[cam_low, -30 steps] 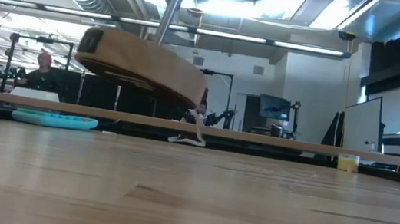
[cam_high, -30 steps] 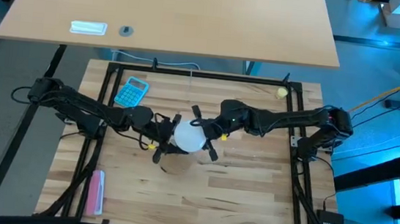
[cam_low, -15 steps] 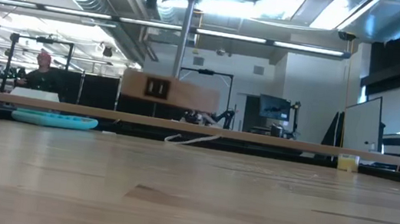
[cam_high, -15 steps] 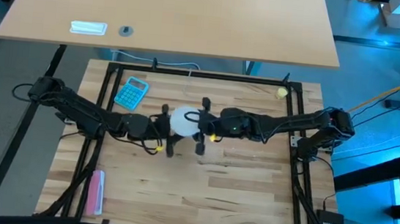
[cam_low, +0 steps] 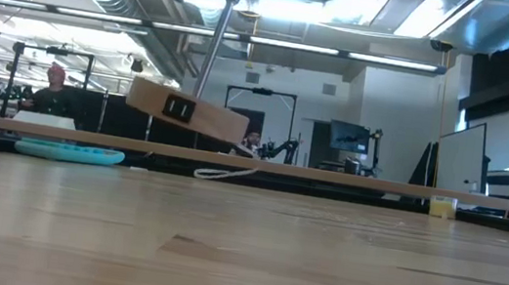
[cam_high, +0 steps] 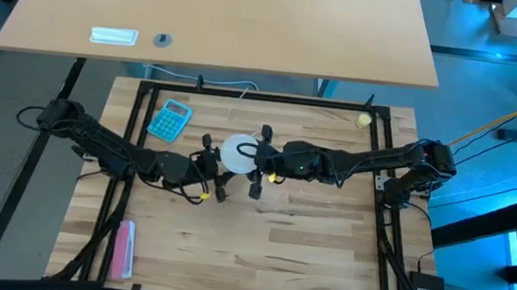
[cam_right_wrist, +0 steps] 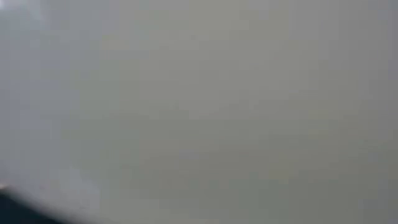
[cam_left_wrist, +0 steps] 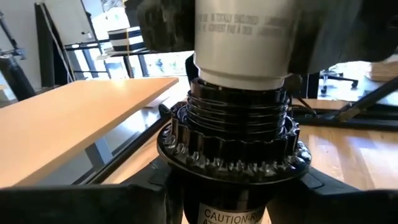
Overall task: Screw lightbulb
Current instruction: Insert the light bulb into the lamp
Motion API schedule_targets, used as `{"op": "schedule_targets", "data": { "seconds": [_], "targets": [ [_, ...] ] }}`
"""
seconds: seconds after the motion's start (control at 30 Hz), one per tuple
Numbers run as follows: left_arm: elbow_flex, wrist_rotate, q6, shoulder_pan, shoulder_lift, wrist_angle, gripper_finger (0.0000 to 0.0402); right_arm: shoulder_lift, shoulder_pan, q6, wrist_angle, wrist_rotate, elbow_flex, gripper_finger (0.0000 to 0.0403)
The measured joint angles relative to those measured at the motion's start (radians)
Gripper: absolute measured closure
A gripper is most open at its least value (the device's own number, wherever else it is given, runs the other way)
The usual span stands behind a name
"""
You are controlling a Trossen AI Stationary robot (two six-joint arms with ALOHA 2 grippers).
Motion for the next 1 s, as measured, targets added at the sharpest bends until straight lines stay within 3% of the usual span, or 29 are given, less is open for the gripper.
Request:
{"op": "schedule_targets", "data": {
  "seconds": [0.07, 0.27, 0.37, 0.5, 0.67, 0.77, 1.0],
  "targets": [
    [0.0, 0.013, 0.0, 0.0, 0.0, -0.003, 0.0252, -0.012, -0.001, -0.024, -0.017, -0.032, 0.0, 0.0236],
    [0.003, 0.018, 0.002, -0.003, -0.006, 0.005, 0.0252, -0.12, -0.001, -0.087, -0.203, -0.082, -0.004, 0.0069],
    [0.002, 0.018, -0.005, -0.002, -0.006, 0.004, 0.0252, -0.169, -0.001, -0.087, -0.312, -0.085, -0.002, 0.0032],
    [0.002, 0.112, -0.027, 0.003, -0.005, 0.005, 0.0252, -0.187, -0.004, -0.12, -0.372, -0.147, -0.002, 0.0026],
    [0.002, 0.45, -0.058, 0.056, -0.005, -0.006, 0.0252, -0.138, -0.048, -0.078, -0.211, -0.483, -0.019, 0.0046],
    [0.001, 0.61, -0.096, 0.097, -0.005, -0.018, 0.0252, -0.083, -0.067, -0.039, -0.067, -0.608, -0.019, 0.0057],
    [0.0, 0.78, -0.131, 0.162, -0.004, -0.039, 0.0252, 0.012, -0.066, -0.03, 0.08, -0.692, -0.019, 0.0064]
  ]
}}
